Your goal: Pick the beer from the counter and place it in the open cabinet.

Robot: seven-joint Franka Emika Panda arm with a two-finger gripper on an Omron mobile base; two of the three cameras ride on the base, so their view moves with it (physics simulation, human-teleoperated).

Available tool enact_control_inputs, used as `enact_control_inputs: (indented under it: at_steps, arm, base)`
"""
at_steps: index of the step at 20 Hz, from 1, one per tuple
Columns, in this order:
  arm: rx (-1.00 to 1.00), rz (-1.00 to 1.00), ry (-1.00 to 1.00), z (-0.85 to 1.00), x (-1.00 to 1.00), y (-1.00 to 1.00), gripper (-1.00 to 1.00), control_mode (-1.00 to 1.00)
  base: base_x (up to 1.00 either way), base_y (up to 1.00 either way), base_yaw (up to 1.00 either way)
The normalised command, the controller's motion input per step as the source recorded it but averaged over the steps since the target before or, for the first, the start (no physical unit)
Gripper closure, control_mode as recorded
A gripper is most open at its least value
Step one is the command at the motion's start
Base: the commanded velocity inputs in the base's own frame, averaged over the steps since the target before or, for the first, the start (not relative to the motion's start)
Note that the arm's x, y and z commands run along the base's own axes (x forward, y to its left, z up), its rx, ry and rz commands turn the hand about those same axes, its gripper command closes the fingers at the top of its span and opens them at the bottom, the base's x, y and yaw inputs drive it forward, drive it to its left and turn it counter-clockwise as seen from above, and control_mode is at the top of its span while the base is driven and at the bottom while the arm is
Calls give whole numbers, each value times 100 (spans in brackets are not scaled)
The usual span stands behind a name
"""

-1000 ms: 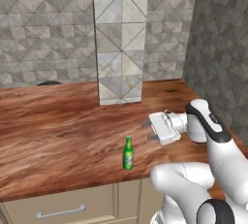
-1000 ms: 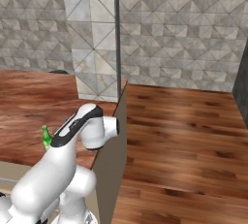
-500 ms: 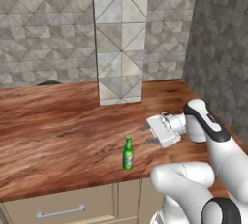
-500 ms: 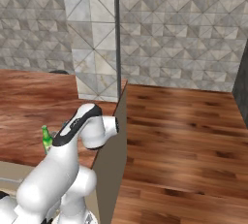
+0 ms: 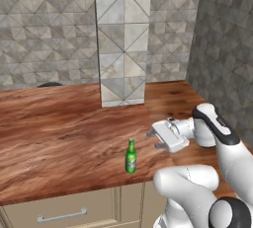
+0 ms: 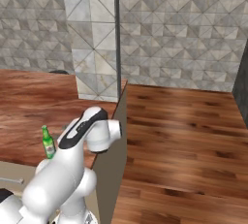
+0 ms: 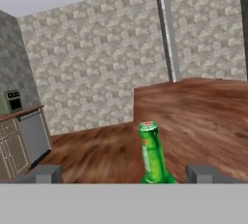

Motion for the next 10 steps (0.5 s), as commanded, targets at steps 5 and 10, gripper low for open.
enact_control_inputs:
  at_steps: [5, 10]
  arm:
    - [2, 0, 1, -16, -8, 11, -100, -100]
    - [0, 0, 5, -16, 0, 44, -100, -100]
  base:
    - [0, 0, 0]
    - [0, 0, 0]
